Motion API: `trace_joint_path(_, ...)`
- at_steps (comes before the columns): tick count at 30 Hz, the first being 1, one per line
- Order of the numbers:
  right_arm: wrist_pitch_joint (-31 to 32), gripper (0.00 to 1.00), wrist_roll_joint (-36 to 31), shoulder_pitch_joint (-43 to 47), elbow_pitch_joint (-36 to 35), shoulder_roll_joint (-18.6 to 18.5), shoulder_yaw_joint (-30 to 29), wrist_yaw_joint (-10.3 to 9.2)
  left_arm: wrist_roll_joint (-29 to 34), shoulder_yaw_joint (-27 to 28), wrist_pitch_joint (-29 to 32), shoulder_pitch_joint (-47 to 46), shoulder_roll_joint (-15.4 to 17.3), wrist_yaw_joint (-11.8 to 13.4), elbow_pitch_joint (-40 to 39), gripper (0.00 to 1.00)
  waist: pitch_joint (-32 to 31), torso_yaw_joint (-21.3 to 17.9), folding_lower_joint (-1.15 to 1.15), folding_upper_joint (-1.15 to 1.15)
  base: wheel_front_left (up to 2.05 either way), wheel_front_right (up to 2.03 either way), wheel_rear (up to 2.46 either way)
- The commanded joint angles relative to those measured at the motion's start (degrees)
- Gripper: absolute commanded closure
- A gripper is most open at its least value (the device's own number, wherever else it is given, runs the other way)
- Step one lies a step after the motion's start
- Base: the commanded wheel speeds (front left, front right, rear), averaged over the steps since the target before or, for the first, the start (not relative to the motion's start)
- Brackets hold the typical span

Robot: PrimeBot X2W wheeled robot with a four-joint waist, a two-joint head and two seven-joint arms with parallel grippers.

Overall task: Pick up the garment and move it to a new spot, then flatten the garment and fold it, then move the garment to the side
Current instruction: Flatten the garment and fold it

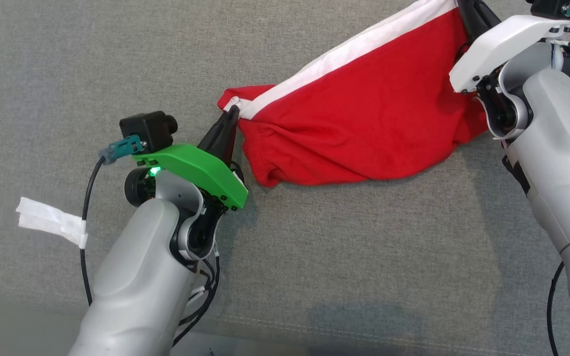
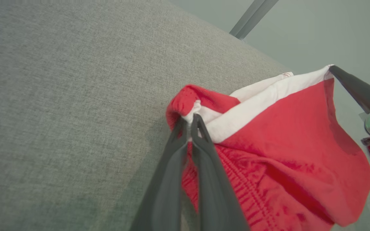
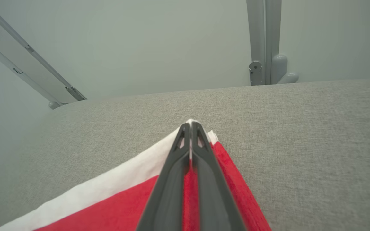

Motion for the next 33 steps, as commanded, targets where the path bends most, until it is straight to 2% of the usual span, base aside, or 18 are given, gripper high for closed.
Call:
trace_joint_path(1, -0.8, 1.0, -0.3, -1.0, 0.9, -0.3, 0.3, -0.01, 0.5, -0.2, -0.2, -1.4, -0.2, -0.2, 0.6, 1.0, 0.1, -0.1, 0.0, 0.65, 0.0, 0.0, 0.0)
trace_joint_path(10, -3.4, 1.0, -2.7, -3.6, 6.7, 0.3, 2.6, -0.01, 0.6, -1.9, 0.1, -3.6, -0.5, -1.5, 5.1, 1.0, 0.2, -0.6, 0.0, 0.65, 0.0, 0.0, 0.0)
trace_joint_path(11, -3.9, 0.84, -2.8, -3.9, 6.9, 0.6, 2.9, -0.01, 0.6, -1.9, -0.2, -3.8, -0.5, -1.6, 5.6, 1.0, 0.3, -0.7, 0.0, 0.65, 0.0, 0.0, 0.0)
trace_joint_path(12, -4.3, 0.53, -3.0, -3.9, 6.8, 0.9, 3.5, -0.01, 0.8, -2.0, -0.5, -4.0, -0.5, -1.5, 6.1, 1.0, 0.3, -0.9, 0.0, 0.65, 0.0, 0.0, 0.0)
trace_joint_path(13, -4.5, 0.0, -3.2, -4.0, 6.7, 1.0, 4.1, -0.01, 1.0, -2.1, -0.8, -4.0, -0.5, -1.5, 6.5, 0.96, 0.3, -1.0, 0.0, 0.65, 0.0, 0.0, 0.0)
trace_joint_path(15, -5.0, 0.0, -4.0, -4.3, 6.7, 0.6, 5.4, -0.02, 1.8, -2.5, -1.8, -4.1, -0.3, -1.3, 6.9, 0.55, 0.1, -1.3, 0.0, 0.65, 0.0, 0.0, 0.0)
trace_joint_path(16, -5.2, 0.0, -4.3, -4.4, 6.3, 0.4, 6.1, -0.02, 2.8, -2.7, -2.8, -4.3, 0.2, -1.4, 6.7, 0.0, 0.0, -1.4, 0.0, 0.65, 0.0, 0.0, 0.0)
trace_joint_path(19, -5.5, 0.0, -2.7, -2.9, 3.5, 0.5, 7.6, -0.02, 6.1, -3.8, -6.8, -3.0, 2.0, -0.7, 5.3, 0.0, -1.1, -2.3, 0.0, 0.65, 0.0, 0.0, 0.0)
trace_joint_path(26, -0.3, 0.0, -2.4, 0.7, -3.0, -5.1, 12.3, -0.04, 12.4, -6.1, -12.9, 3.5, 6.6, 1.9, -3.6, 0.0, -3.9, -3.3, 0.0, 0.65, 0.0, 0.0, 0.0)
trace_joint_path(33, 6.0, 0.0, -4.0, 2.6, -1.7, -6.5, 12.3, -0.04, 19.6, -7.7, -15.6, 9.5, 9.8, 4.3, -14.9, 0.0, -3.9, -1.1, 0.0, 0.65, 0.0, 0.0, 0.0)
